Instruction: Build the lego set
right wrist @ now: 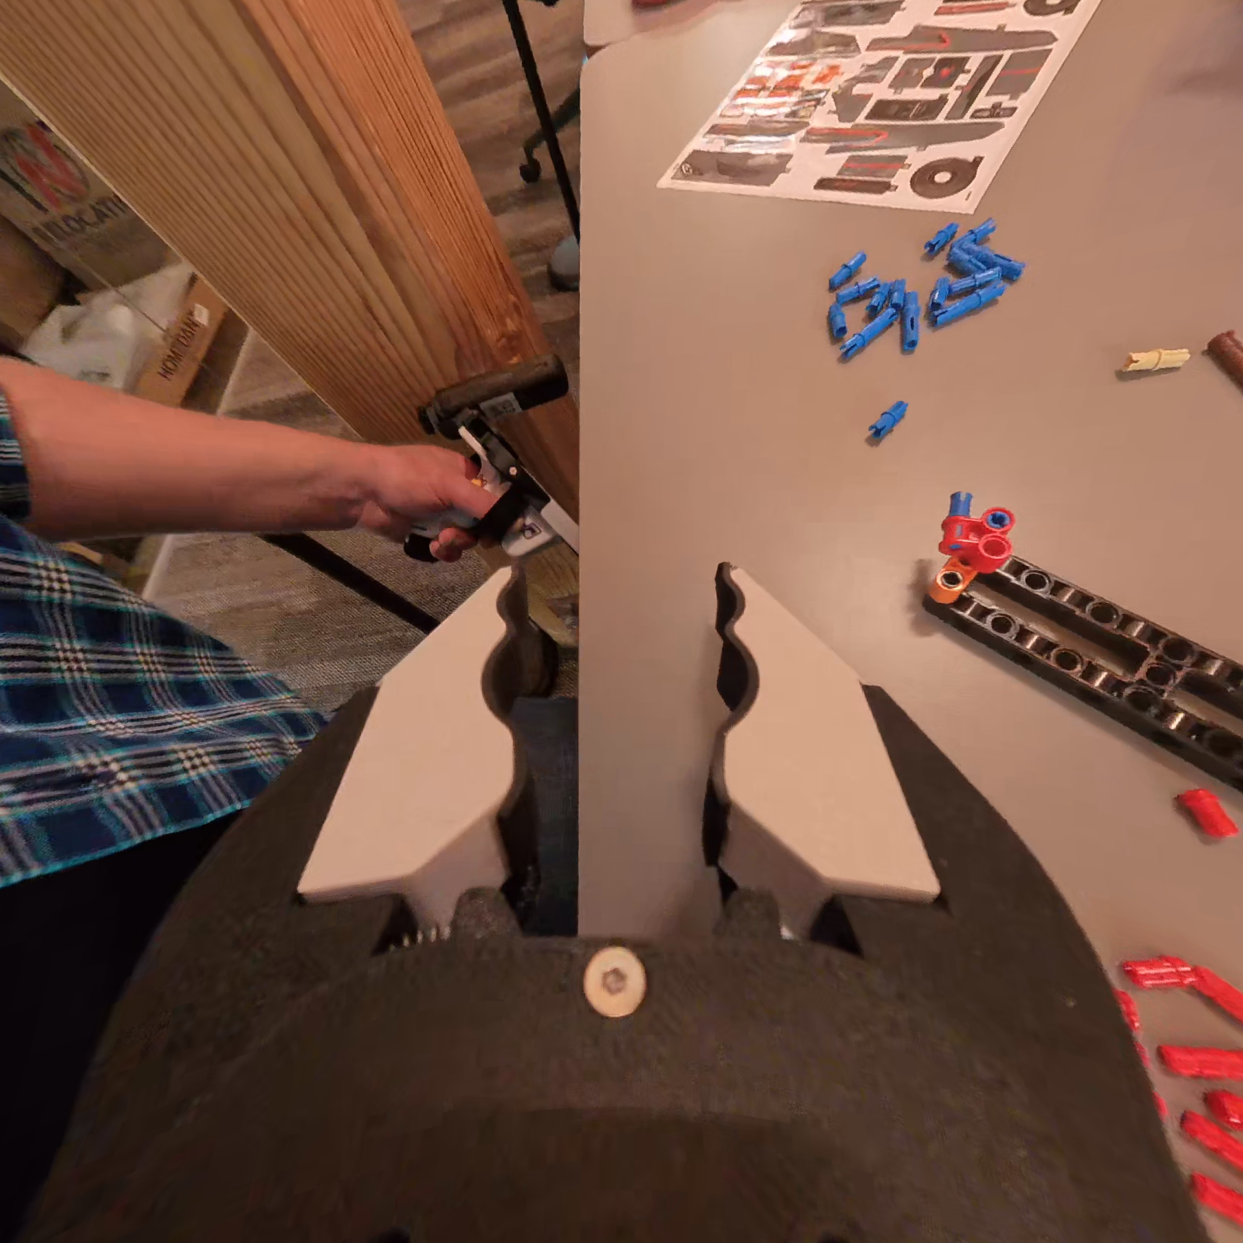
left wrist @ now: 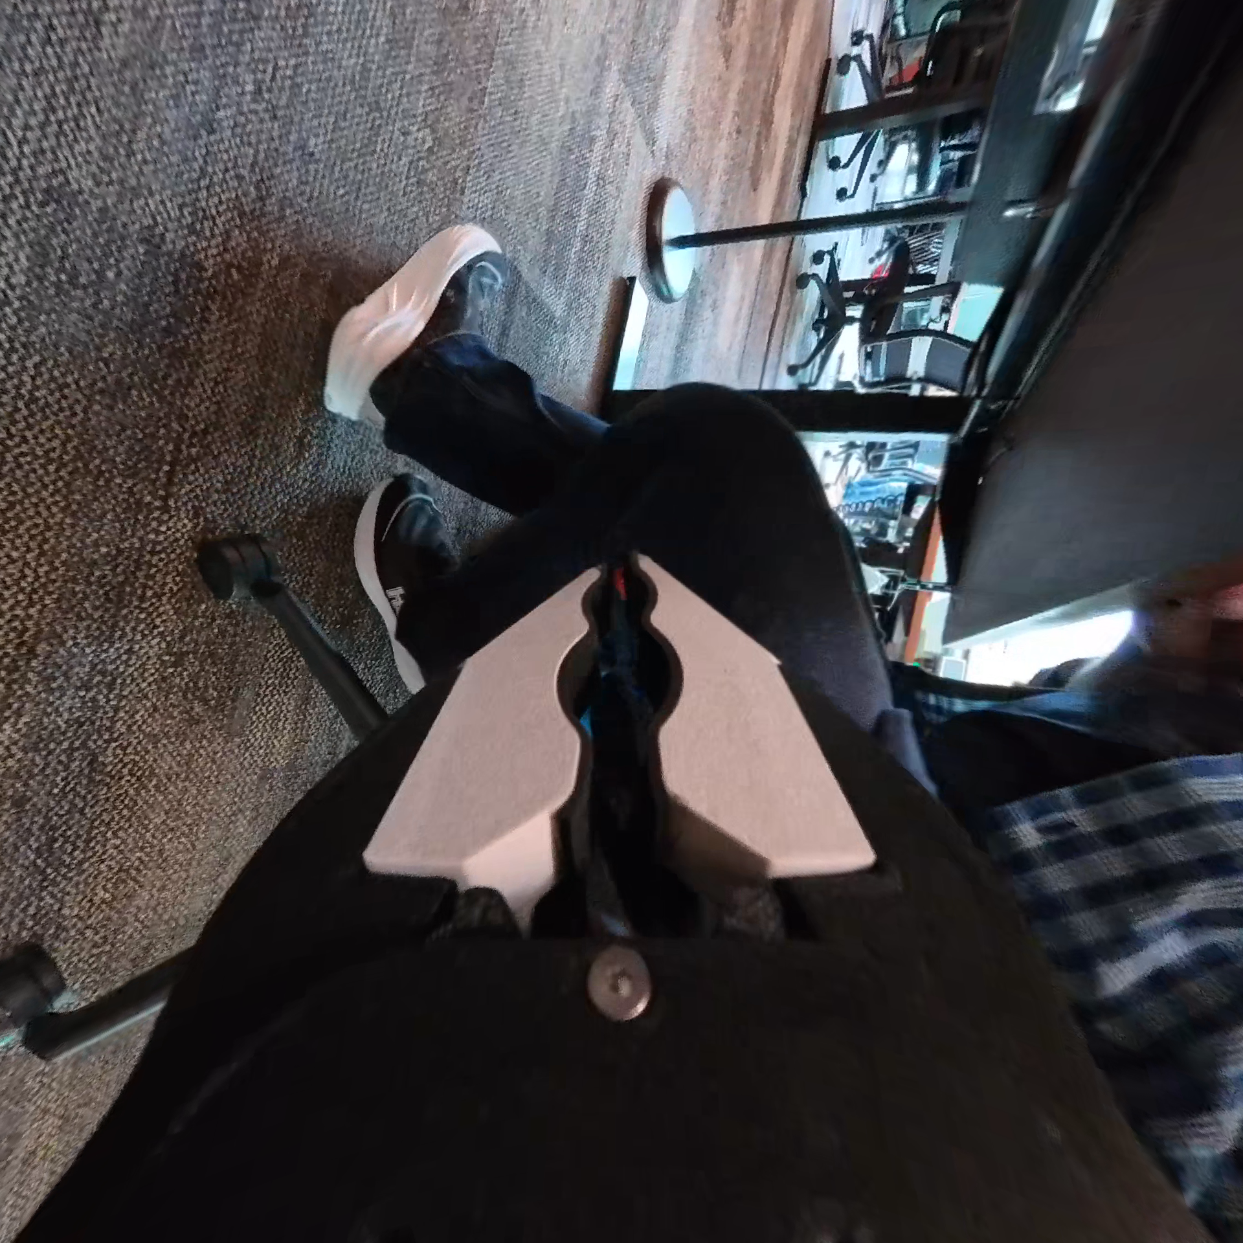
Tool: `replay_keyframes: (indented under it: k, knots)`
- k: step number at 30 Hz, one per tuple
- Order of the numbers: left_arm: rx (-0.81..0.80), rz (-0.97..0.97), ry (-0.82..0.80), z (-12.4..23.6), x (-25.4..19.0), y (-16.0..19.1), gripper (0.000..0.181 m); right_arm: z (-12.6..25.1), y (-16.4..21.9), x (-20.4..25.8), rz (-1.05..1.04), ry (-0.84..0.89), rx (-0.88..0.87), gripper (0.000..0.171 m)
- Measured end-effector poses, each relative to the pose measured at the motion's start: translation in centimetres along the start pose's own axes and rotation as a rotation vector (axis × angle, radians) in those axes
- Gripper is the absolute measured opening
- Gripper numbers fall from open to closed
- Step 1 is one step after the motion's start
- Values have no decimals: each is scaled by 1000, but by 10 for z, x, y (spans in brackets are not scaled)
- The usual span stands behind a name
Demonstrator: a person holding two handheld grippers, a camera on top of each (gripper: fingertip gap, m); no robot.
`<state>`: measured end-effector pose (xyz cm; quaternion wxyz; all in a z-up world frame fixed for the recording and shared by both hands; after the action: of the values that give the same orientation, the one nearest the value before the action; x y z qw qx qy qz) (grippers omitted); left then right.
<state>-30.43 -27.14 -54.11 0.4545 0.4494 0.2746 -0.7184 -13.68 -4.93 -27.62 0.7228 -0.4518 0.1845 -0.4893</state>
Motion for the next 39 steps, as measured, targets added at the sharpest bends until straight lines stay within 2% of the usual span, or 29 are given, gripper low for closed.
replay_keyframes:
  k: [6, 14, 16, 18, 19, 22, 24, 28, 31, 34, 39]
  knots:
    - [-33, -33, -16, 24, -68, 5, 2, 3, -1, 2, 7, -27, -29, 54]
    - [-138, -122, 48, 47, -158, 48, 2, 14, -5, 8, 62, -28, -122, 54]
    - [-194, -164, 89, 53, -182, 55, 2, 21, -7, 13, 95, -43, -182, 48]
    - [-273, -245, 133, 57, -217, 60, 2, 34, -10, 16, 126, -53, -289, 32]
    - [-290, -288, 148, 57, -236, 61, 2, 40, -11, 17, 140, -50, -321, 30]
    - [-315, -397, 199, 45, -281, 55, 2, 43, -9, 14, 176, -6, -286, 31]
    - [-354, -430, 292, 33, -306, 42, 2, 47, -11, 13, 193, 21, -293, 29]
    - [-419, -470, 444, 2, -342, 13, 1, 58, -18, 3, 270, 170, -333, 22]
    - [-442, -432, 581, -20, -361, -3, 1, 68, -30, -12, 270, 247, -378, 19]
    - [-436, -366, 673, -39, -375, -5, 1, 75, -50, -22, 303, 285, -432, 21]
    - [-500, -322, 777, -43, -393, -1, 1, 69, -79, -18, 471, 332, -379, 22]
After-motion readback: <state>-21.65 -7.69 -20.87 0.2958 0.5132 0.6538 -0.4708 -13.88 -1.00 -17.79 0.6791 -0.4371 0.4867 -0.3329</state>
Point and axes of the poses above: each gripper's, where its closed fingertips meet, z back along the fingers, y out of its underside, x = y × z across the jaws, the point moved 7 cm from there along z, back along the fingers, and after that the axes turned 6 degrees about z, right-handed, at the moved point
